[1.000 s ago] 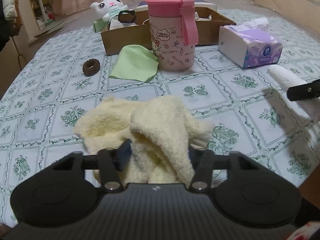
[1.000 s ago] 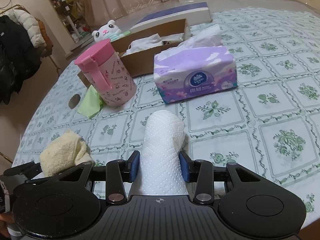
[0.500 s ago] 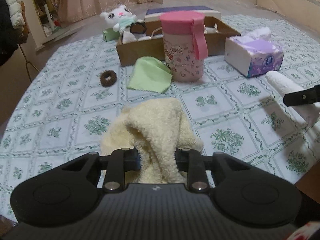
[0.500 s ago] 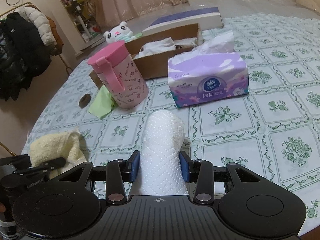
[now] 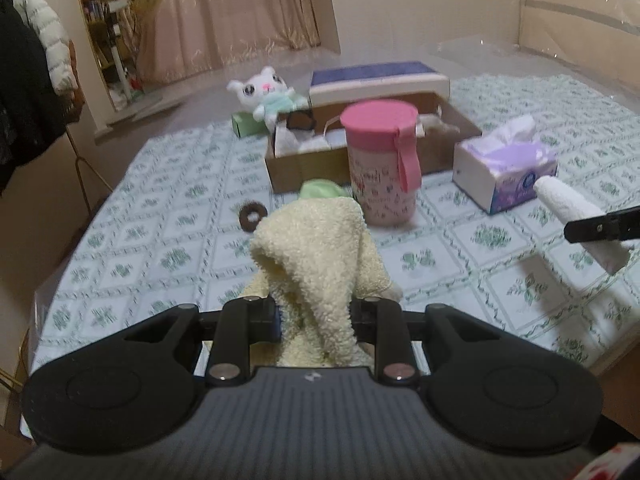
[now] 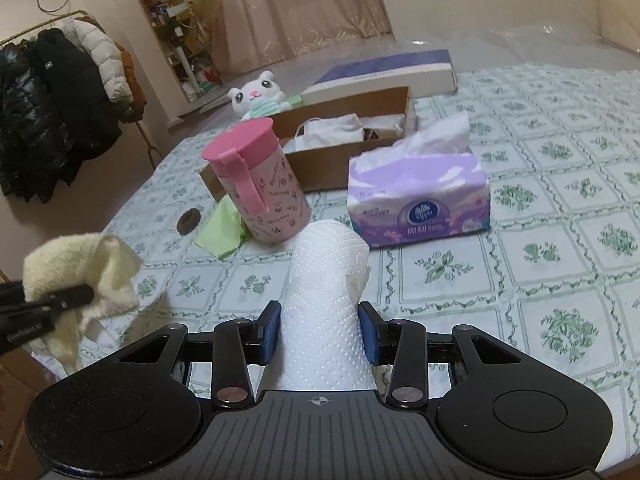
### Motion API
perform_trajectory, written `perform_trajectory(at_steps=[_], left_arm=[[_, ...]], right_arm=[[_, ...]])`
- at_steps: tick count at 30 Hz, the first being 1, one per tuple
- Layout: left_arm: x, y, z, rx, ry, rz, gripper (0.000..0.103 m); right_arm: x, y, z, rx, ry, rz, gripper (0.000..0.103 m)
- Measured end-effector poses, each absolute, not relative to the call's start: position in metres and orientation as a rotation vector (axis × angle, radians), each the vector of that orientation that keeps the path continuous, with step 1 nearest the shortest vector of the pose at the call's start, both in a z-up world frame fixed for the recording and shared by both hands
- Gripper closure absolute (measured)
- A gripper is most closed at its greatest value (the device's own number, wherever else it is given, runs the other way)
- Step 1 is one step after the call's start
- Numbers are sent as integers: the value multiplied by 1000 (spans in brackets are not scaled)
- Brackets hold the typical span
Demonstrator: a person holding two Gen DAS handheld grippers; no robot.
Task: Organize soft objects
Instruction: 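Carry the yellow towel with the left tool while the right tool carries the white towel to the box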
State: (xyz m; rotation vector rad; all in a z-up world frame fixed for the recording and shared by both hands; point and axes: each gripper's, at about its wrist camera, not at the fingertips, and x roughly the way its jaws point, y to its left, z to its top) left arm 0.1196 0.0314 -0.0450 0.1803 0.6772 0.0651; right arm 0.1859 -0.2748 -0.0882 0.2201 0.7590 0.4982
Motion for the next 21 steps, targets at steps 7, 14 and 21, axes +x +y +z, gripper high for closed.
perform_trajectory(at_steps=[7, 14, 21], left_arm=[[130, 38, -19, 210, 613, 59, 79], [166, 45, 0, 243, 558, 40, 79], [218, 46, 12, 273, 505, 9, 79]], right_arm=[[197, -271, -76, 183, 725, 523, 62], [223, -263, -60, 138, 684, 538, 62], [268, -253, -48, 106, 648, 551, 62]])
